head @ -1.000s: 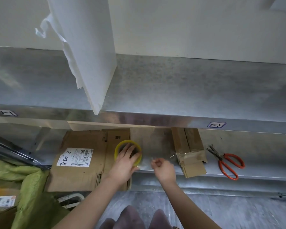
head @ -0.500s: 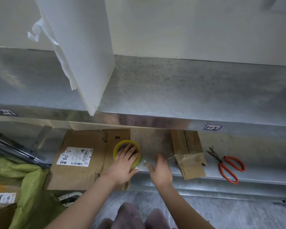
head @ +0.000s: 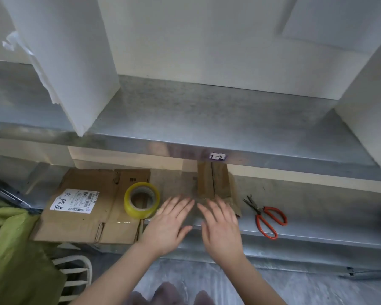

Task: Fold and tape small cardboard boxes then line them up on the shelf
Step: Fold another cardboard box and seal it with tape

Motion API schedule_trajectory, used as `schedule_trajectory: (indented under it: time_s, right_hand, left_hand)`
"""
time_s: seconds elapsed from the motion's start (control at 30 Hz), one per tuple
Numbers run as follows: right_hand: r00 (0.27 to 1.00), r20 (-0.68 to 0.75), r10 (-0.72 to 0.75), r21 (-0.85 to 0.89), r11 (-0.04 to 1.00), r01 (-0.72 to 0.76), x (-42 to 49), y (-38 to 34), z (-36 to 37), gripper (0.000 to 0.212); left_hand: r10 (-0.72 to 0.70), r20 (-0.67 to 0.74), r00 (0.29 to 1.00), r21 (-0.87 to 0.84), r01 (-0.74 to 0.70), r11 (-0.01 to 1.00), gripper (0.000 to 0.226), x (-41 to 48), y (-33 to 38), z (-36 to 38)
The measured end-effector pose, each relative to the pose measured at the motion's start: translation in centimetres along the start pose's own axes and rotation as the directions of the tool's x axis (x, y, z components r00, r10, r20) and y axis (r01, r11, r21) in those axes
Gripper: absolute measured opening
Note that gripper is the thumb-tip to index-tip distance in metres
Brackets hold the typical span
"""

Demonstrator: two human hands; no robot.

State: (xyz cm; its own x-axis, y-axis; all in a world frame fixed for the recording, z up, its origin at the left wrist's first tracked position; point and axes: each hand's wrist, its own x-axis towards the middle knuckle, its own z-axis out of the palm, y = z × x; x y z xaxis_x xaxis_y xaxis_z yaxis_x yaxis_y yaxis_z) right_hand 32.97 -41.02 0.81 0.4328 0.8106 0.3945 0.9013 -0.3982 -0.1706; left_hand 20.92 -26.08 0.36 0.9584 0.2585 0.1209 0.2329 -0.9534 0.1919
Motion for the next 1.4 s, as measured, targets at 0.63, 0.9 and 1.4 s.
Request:
schedule_trajectory:
  time_s: [0.63, 0.9, 1.4]
  right_hand:
    - [0.924, 0.252, 0.287, 0.438, 0.818, -0.373, 1.9, 10.6, -1.6, 0.026]
    - [0.882, 0.392, 0.260, 0.463, 0.773, -0.433, 2.6, 14.1, -1.1, 0.041]
    - [0.852, 0.509, 0.123, 0.477, 0.783, -0.398, 3.9, 17.3, -0.4, 0.059]
  left_hand:
    - [-0.391, 0.102, 0.915, -0.285, 0.404, 0.869, 0.049, 5.0, 6.2, 3.7]
    - [-0.433, 0.077, 0.898, -0.367, 0.430, 0.825, 0.047, 7.8, 6.6, 3.5]
    - [-0.254, 0.135, 0.958, -0.265, 0.282, 0.922, 0.033, 9.4, 4.3, 2.6]
